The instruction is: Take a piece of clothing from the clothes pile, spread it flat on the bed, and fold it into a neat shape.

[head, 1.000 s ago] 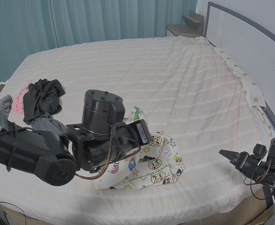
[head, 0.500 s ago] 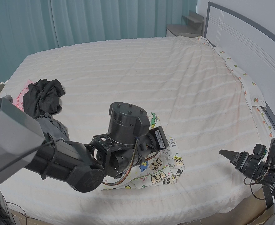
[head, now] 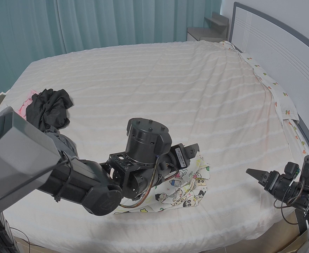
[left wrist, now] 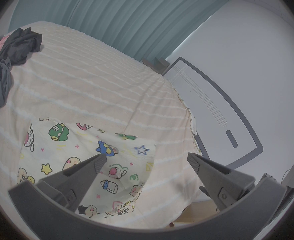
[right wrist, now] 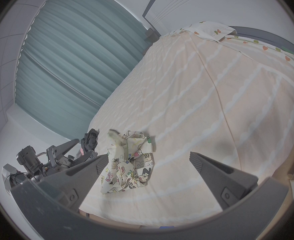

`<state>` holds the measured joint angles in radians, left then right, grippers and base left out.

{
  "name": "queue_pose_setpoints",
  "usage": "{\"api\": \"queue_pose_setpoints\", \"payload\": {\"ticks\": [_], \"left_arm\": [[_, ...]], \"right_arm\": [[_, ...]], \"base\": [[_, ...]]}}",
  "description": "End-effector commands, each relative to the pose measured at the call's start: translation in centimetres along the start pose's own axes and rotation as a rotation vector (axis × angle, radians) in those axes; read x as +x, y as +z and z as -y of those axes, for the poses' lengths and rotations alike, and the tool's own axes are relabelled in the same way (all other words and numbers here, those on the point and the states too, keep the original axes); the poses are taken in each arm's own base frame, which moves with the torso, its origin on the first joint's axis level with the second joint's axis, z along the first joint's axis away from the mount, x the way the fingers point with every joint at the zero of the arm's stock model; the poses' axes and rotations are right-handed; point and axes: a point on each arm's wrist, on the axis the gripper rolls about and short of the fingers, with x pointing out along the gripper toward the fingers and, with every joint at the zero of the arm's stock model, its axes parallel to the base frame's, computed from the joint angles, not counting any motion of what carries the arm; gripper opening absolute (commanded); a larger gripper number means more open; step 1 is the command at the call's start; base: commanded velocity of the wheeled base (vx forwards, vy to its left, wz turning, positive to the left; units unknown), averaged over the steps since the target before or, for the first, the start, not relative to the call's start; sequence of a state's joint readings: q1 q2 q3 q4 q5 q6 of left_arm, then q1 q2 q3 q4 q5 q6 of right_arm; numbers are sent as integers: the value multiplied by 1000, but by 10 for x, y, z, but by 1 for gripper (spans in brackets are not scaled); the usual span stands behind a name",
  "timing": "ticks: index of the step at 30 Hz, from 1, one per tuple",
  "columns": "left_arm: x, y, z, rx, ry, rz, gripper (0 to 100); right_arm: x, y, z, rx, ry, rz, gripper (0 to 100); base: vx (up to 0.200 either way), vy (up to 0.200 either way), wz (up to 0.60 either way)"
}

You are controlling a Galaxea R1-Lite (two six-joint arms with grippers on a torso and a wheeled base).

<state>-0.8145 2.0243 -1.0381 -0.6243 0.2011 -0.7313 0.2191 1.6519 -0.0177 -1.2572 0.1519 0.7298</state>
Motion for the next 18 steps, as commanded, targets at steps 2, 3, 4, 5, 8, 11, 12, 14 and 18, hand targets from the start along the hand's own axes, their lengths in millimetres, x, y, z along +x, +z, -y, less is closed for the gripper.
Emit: {"api": "queue_pose_setpoints", "payload": {"ticks": [2, 3, 4, 5, 8, 11, 12, 14, 18], "left_arm": [[-13, 22, -5, -18, 19, 60, 100], [-20, 28, -9, -24, 28, 70, 100], [-27, 30, -17, -29, 45, 69, 100], [-29, 31, -19, -31, 50, 70, 100], [-50, 39, -41, -47, 91, 73, 100], [-73, 42, -67, -78, 111, 43, 100], [-81, 43, -77, -96, 119, 35, 100], [-95, 46, -90, -158, 118, 30, 100], [-115, 56, -109, -325, 70, 56, 100]], "right_arm": [[-1, -4, 3, 4, -18, -23, 100], [-1, -5, 4, 5, -21, -26, 100], [0, -5, 4, 5, -23, -28, 100], [0, -5, 4, 6, -24, -30, 100], [0, -6, 4, 4, -21, -37, 100], [0, -9, 1, -4, -7, -55, 100], [1, -11, -1, -10, 2, -65, 100], [1, -16, -6, -23, 25, -89, 100], [1, -28, -20, -70, 88, -131, 100]], "base": [[0, 0, 0], [0, 0, 0], [0, 0, 0], [0, 0, 0], [0, 0, 0], [0, 0, 0], [0, 0, 0], [0, 0, 0], [0, 0, 0]]}}
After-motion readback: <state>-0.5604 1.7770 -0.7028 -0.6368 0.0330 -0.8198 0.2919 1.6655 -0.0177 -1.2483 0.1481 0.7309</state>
